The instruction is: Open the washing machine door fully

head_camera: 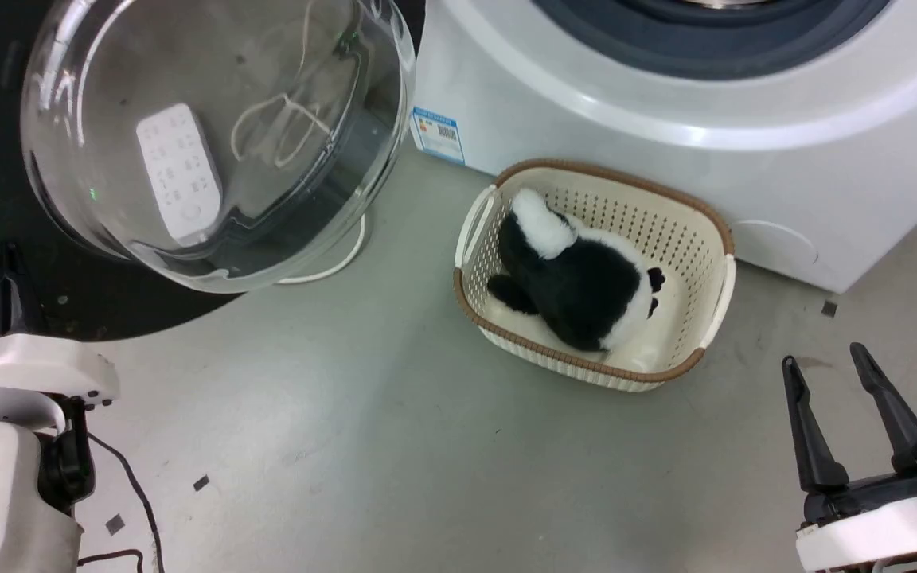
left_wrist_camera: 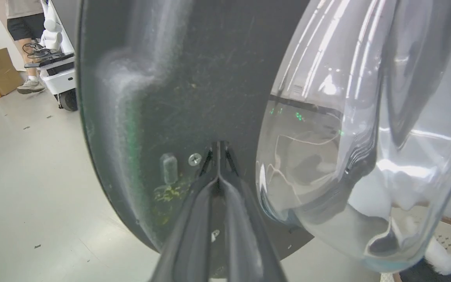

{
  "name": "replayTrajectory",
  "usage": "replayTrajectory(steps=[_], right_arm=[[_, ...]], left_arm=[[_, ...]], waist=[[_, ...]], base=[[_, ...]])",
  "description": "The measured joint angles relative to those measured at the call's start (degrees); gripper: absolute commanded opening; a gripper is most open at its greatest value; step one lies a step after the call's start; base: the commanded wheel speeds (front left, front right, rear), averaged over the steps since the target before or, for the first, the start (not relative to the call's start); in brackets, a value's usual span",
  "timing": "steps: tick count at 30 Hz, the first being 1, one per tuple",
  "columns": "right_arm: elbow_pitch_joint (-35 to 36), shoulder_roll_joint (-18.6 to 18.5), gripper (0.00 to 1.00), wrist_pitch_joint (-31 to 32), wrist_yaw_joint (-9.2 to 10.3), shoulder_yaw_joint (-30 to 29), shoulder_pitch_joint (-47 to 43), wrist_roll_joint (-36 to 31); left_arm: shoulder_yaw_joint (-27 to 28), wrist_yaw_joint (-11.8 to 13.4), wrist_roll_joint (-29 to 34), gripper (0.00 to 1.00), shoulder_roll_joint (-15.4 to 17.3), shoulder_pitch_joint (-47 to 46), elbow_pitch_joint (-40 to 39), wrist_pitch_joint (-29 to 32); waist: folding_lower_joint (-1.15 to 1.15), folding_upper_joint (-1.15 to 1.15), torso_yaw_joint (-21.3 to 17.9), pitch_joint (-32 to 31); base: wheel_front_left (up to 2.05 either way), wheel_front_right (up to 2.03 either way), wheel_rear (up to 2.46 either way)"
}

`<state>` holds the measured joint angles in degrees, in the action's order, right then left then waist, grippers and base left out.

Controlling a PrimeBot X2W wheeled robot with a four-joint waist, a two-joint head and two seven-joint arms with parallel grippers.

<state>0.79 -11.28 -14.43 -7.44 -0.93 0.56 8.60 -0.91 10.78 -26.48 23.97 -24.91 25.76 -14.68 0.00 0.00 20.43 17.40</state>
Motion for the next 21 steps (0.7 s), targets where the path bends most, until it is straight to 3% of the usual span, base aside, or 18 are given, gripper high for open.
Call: replayTrajectory(steps=[4,11,21], right_arm=[[-0.66,0.68,1.00,-0.04,0.00,-0.38,0.10,-0.01],[-1.42,2.52,1.00,-0.30,0.00,-2.94,0.91,-0.30],[0.01,4.87,1.00,-0.31,0.00,-6.11,0.09,-2.09]], left_arm=[[0.15,-0.36,2.48,0.00,-0.63,0.91,-3.63,-0.01],[-1.81,-0.83,7.81,0.00,-5.46,7.23,-15.50,-0.02],[-6.69,-1.37,12.78,0.00,-10.88,15.58,-25.58,-0.08]], waist=[[-0.01,0.00,-0.33,-1.76],[-0.01,0.00,-1.99,-6.25],[-0.01,0.00,-8.40,-12.27]], base=[[0.00,0.00,0.00],[0.00,0.00,0.00],[0.00,0.00,0.00]])
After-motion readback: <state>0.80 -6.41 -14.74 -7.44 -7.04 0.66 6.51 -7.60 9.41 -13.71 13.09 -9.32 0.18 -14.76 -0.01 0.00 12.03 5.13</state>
